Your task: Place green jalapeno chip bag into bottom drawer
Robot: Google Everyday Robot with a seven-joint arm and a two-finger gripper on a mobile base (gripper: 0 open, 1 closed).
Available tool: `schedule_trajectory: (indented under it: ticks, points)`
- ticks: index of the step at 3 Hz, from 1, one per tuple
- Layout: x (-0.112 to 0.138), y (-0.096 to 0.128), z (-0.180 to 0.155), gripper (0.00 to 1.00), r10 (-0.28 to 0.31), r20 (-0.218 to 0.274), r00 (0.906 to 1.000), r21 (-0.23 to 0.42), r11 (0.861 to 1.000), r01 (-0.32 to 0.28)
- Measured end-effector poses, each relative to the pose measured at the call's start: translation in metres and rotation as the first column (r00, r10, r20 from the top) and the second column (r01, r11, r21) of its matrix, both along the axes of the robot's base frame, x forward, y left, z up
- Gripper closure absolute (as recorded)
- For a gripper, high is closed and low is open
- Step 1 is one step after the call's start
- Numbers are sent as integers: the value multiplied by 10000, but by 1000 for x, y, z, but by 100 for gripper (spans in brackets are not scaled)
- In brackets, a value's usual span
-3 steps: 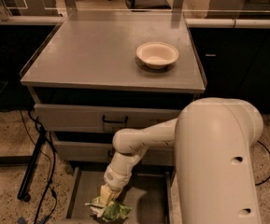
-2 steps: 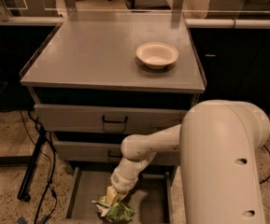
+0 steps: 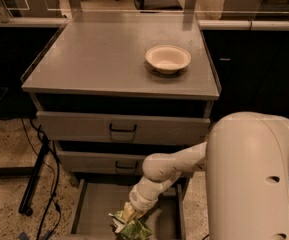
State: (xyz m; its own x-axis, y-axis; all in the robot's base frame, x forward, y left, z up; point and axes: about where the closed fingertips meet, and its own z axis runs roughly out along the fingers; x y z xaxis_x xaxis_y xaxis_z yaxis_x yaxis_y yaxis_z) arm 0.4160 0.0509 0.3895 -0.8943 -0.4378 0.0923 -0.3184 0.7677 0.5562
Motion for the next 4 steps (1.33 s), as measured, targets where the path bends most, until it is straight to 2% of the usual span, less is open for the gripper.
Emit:
schedule_trajectory:
  ticks: [1,2,3,4]
  points:
    - [-2,2,-5,100,-72,-134,9999,47,10000,73]
    - [11,18,-42,100,-844,-657,9943,83,9963,851]
    - [25,23,-61,100,-1496,-675,9864,174,9884,1511]
    - [25,23,-62,100,-1510,-678,9862,182,9881,1526]
